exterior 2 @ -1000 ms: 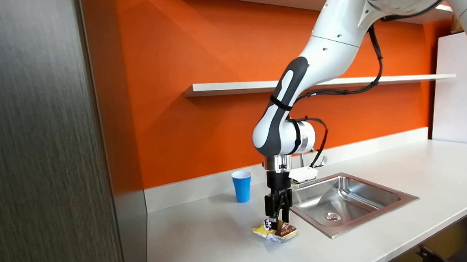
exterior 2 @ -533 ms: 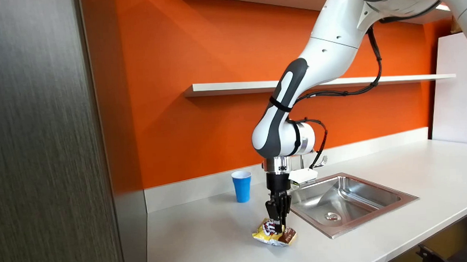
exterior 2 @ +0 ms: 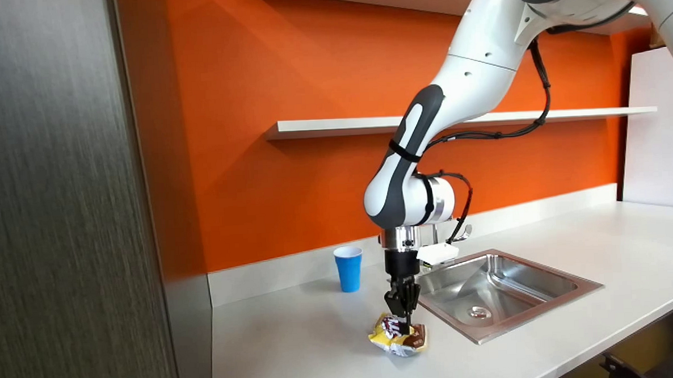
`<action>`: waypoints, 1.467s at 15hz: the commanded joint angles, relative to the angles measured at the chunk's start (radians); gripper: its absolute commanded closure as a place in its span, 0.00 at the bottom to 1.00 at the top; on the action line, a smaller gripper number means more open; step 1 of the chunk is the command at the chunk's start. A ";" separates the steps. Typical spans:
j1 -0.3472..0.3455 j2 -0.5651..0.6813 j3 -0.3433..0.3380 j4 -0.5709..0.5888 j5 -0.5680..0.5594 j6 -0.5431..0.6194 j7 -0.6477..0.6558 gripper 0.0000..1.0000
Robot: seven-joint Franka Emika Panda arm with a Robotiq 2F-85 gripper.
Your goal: Put the Lays packet on the left side of the shelf
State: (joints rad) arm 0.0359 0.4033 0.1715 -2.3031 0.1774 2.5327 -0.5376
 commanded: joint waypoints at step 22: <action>0.038 -0.802 -0.127 -0.153 0.042 -0.352 0.113 1.00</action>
State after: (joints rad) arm 0.0342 -0.2436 0.0770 -2.4539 0.1986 2.2627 -0.4500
